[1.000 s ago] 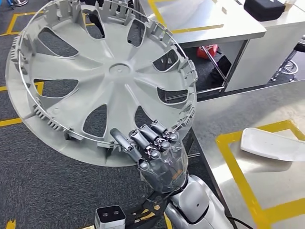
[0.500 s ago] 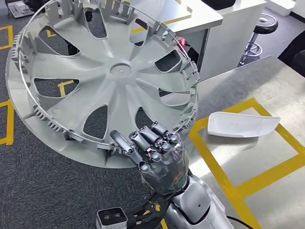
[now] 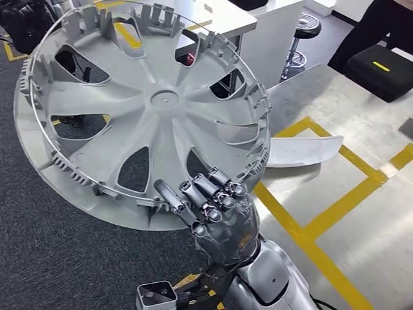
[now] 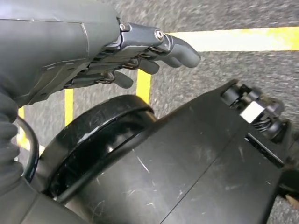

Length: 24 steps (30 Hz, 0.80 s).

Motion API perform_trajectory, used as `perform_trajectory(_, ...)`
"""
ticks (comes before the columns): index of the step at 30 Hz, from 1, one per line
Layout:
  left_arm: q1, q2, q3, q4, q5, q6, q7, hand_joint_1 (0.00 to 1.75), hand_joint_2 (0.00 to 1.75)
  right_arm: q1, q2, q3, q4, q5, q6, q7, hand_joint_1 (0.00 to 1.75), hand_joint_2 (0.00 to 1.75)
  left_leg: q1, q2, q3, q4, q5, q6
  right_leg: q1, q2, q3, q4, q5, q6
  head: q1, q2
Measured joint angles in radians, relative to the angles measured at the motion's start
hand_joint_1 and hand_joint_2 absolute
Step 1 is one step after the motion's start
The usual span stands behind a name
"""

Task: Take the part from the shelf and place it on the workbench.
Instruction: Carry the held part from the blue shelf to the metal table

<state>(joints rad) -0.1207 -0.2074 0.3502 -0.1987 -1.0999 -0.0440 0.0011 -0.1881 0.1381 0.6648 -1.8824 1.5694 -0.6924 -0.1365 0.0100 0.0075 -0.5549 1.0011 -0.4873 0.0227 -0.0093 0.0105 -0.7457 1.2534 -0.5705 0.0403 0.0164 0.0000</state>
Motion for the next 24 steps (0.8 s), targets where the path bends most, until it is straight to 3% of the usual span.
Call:
perform_trajectory(1,0.000,0.000,-0.001,0.000,0.000,0.000,0.000,0.00,1.75,0.002,0.000,-0.002,0.000,0.000,0.000,-0.002,1.75,1.75,-0.001,0.015,0.000,0.000,0.000,0.000,-0.001,-0.003,-0.020,0.048,-0.013,0.002,0.000,0.000)
perform_trajectory(2,0.000,0.001,-0.002,0.000,0.000,-0.001,0.000,0.00,1.75,0.004,0.000,-0.005,0.000,0.000,0.000,-0.005,1.75,1.75,-0.001,0.028,-0.001,0.000,-0.001,0.001,-0.001,-0.005,-0.022,0.061,-0.010,0.003,0.000,0.000)
perform_trajectory(3,-0.001,0.000,-0.003,0.000,0.000,-0.001,0.000,0.00,1.75,0.006,0.000,-0.009,0.000,0.000,0.000,-0.008,1.75,1.75,-0.001,0.040,0.000,0.001,-0.001,0.000,-0.002,-0.010,-0.001,0.028,0.013,0.004,0.000,0.000)
perform_trajectory(4,-0.001,0.000,-0.003,0.000,0.000,-0.002,0.000,0.00,1.75,0.007,0.000,-0.012,0.000,0.000,0.000,-0.012,1.75,1.75,-0.001,0.051,0.001,0.001,-0.002,-0.001,-0.002,-0.019,0.038,-0.038,0.045,0.003,0.000,0.000)
perform_trajectory(6,-0.002,-0.001,-0.004,0.000,0.000,-0.003,0.001,0.00,1.75,0.008,0.000,-0.015,0.000,0.000,0.000,-0.021,1.75,1.75,-0.005,0.069,0.002,0.003,-0.006,-0.008,0.003,-0.063,0.121,-0.182,0.086,-0.004,0.001,0.000)
perform_trajectory(7,-0.002,-0.002,-0.004,0.000,0.000,-0.004,0.002,0.00,1.75,0.009,0.001,-0.017,0.000,0.000,0.000,-0.027,1.75,1.75,-0.008,0.076,0.003,0.005,-0.007,-0.012,0.007,-0.078,0.144,-0.223,0.093,-0.010,0.000,0.000)
perform_trajectory(8,-0.001,-0.001,-0.004,0.000,0.000,-0.005,0.003,0.00,1.75,0.010,0.002,-0.018,0.000,0.000,0.000,-0.033,1.75,1.75,-0.011,0.084,0.003,0.006,-0.008,-0.016,0.010,-0.086,0.152,-0.239,0.090,-0.015,-0.001,0.000)
perform_trajectory(10,-0.003,-0.002,-0.005,0.000,0.000,-0.006,0.005,0.00,1.75,0.014,0.003,-0.023,0.000,0.000,0.000,-0.042,1.75,1.75,-0.013,0.100,0.005,0.006,-0.010,-0.024,0.012,-0.067,0.152,-0.240,0.092,-0.028,-0.003,0.000)
perform_trajectory(11,-0.004,-0.002,-0.006,-0.001,0.001,-0.007,0.005,0.00,1.75,0.016,0.004,-0.026,0.000,0.000,0.000,-0.045,1.75,1.75,-0.011,0.093,0.005,0.011,-0.017,-0.030,0.010,-0.057,0.151,-0.241,0.094,-0.034,-0.004,0.000)
perform_trajectory(13,-0.004,-0.003,-0.007,-0.002,0.001,-0.009,0.005,0.00,1.75,0.017,0.008,-0.029,-0.001,0.000,0.000,-0.047,1.75,1.75,-0.006,0.050,-0.015,0.065,-0.056,-0.039,0.005,-0.036,0.152,-0.245,0.098,-0.047,-0.007,0.000)
perform_trajectory(15,-0.002,-0.003,-0.007,-0.002,0.003,-0.010,0.005,0.00,1.75,0.018,0.012,-0.031,-0.002,0.000,0.000,-0.048,1.75,1.75,-0.003,0.009,-0.071,0.194,-0.120,-0.043,0.004,-0.014,0.152,-0.245,0.099,-0.053,-0.012,0.000)
perform_trajectory(17,-0.005,-0.002,-0.007,-0.002,0.005,-0.011,0.005,0.00,1.75,0.019,0.012,-0.035,-0.002,0.000,0.000,-0.048,1.75,1.75,-0.003,0.001,-0.115,0.293,-0.148,-0.042,0.006,0.013,0.152,-0.244,0.100,-0.055,-0.013,0.000)
perform_trajectory(18,-0.007,-0.002,-0.007,-0.002,0.006,-0.011,0.005,0.00,1.75,0.020,0.012,-0.036,-0.002,0.000,0.000,-0.049,1.75,1.75,-0.003,-0.001,-0.114,0.291,-0.133,-0.040,0.006,0.027,0.153,-0.244,0.100,-0.055,-0.012,0.000)
perform_trajectory(19,-0.007,-0.002,-0.007,-0.002,0.006,-0.011,0.005,0.00,1.75,0.020,0.013,-0.037,-0.002,0.000,0.000,-0.049,1.75,1.75,-0.003,-0.005,-0.095,0.250,-0.100,-0.037,0.006,0.043,0.154,-0.243,0.101,-0.054,-0.012,0.000)
perform_trajectory(21,-0.004,-0.002,-0.008,-0.002,0.004,-0.011,0.007,0.00,1.75,0.021,0.014,-0.038,-0.002,0.000,0.000,-0.050,1.75,1.75,0.000,-0.042,-0.039,0.118,-0.030,-0.029,0.007,0.070,0.151,-0.239,0.102,-0.051,-0.013,0.000)
perform_trajectory(22,-0.003,-0.002,-0.008,-0.002,0.003,-0.011,0.008,0.00,1.75,0.022,0.014,-0.038,-0.002,0.000,0.000,-0.050,1.75,1.75,0.001,-0.062,-0.016,0.063,-0.014,-0.027,0.007,0.083,0.147,-0.236,0.104,-0.046,-0.013,0.000)
perform_trajectory(24,-0.001,-0.001,-0.008,-0.002,0.002,-0.010,0.012,0.00,1.75,0.023,0.015,-0.039,-0.002,0.000,0.000,-0.050,1.75,1.75,0.000,-0.082,-0.003,0.022,-0.014,-0.022,0.003,0.102,0.135,-0.235,0.110,-0.034,-0.013,0.000)
